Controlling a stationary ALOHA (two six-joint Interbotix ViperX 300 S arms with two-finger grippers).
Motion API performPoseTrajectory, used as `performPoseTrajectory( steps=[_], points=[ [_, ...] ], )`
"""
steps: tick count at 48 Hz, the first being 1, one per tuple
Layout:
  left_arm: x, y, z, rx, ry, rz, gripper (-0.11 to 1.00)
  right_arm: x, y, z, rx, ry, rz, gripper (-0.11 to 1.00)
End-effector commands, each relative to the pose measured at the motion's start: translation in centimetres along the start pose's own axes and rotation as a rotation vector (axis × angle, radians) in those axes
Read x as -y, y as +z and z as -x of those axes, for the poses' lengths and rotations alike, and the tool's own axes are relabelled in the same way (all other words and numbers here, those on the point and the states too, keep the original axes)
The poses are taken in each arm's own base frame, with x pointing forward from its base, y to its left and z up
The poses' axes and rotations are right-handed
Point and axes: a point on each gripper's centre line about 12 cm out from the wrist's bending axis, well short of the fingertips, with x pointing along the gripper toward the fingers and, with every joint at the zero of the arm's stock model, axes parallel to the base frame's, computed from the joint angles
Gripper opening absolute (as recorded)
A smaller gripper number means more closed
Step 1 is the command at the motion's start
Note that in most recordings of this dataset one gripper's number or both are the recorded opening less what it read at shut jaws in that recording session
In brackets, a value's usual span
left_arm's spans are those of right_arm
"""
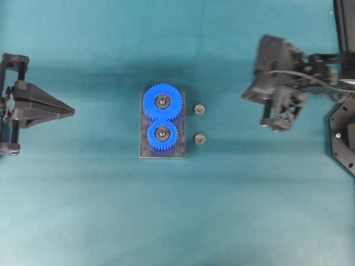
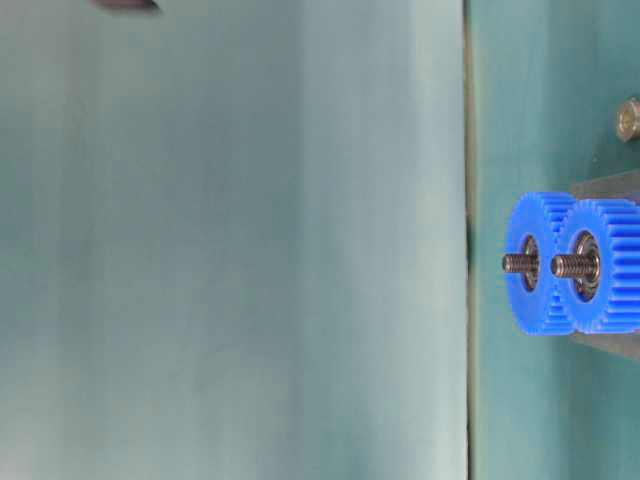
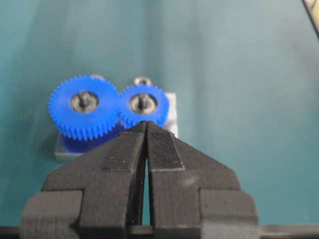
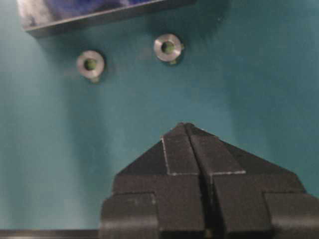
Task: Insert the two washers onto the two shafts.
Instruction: 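Move the right gripper toward the upper metal washer beside the gears, then close the right gripper on the upper washer and lift it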
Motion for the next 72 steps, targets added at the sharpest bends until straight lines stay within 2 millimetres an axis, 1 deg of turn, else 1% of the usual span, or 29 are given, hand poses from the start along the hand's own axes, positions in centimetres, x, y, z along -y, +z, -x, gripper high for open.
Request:
performPoseTrajectory(
  steps=[1, 9, 11, 13, 17, 19, 24, 26, 27, 29, 35, 47, 53, 72],
  points=[
    [0.1, 1.1, 0.1, 0.028, -0.002, -0.003, 0.01, 0.1, 1.4, -0.6, 0.003, -0.003, 0.032, 0.02],
    [0.0, 0.7, 0.1, 0.018, -0.002, -0.003, 0.01, 0.1, 2.5, -3.5, -0.055, -0.002, 0.099, 0.02],
    [0.0, 0.6, 0.1, 0.015, -0.002, -0.004, 0.01, 0.2, 2.9, -4.1, -0.063, -0.001, 0.111, 0.05],
    [0.0, 0.5, 0.1, 0.012, -0.001, -0.005, 0.01, 0.2, 3.3, -4.8, -0.072, -0.001, 0.118, 0.11],
    [0.0, 0.3, 0.1, 0.009, -0.001, -0.002, 0.01, 0.3, 4.0, -6.1, -0.081, -0.002, 0.121, 0.28],
    [0.0, 0.3, 0.2, 0.012, -0.002, -0.002, 0.01, 0.4, 4.2, -7.1, -0.092, -0.003, 0.114, 0.4],
    [0.0, 0.3, 0.4, 0.015, -0.002, 0.0, 0.01, 0.3, 4.6, -8.6, -0.101, 0.0, 0.113, 0.72],
    [0.0, 0.2, 0.4, 0.015, -0.002, 0.0, 0.01, 0.2, 4.8, -9.0, -0.101, 0.001, 0.117, 0.82],
    [0.0, 0.1, 0.4, 0.012, -0.002, 0.0, 0.01, 0.1, 4.9, -9.2, -0.101, 0.002, 0.12, 0.85],
    [0.0, 0.1, 0.4, 0.012, -0.001, 0.0, 0.01, 0.0, 5.1, -9.5, -0.1, 0.004, 0.122, 0.85],
    [0.0, -0.2, 0.5, 0.011, -0.002, 0.004, 0.01, -0.1, 5.2, -10.3, -0.107, 0.006, 0.126, 0.8],
    [0.0, -0.2, 1.0, 0.028, -0.002, 0.004, 0.01, -0.8, 4.4, -11.5, -0.144, 0.018, 0.141, 0.8],
    [0.0, -0.2, 1.2, 0.034, -0.002, 0.007, 0.01, -0.9, 3.8, -12.2, -0.167, 0.019, 0.142, 0.8],
    [0.0, -0.2, 1.3, 0.035, -0.002, 0.009, 0.01, -0.4, 3.5, -13.0, -0.16, 0.012, 0.133, 0.79]
  ],
)
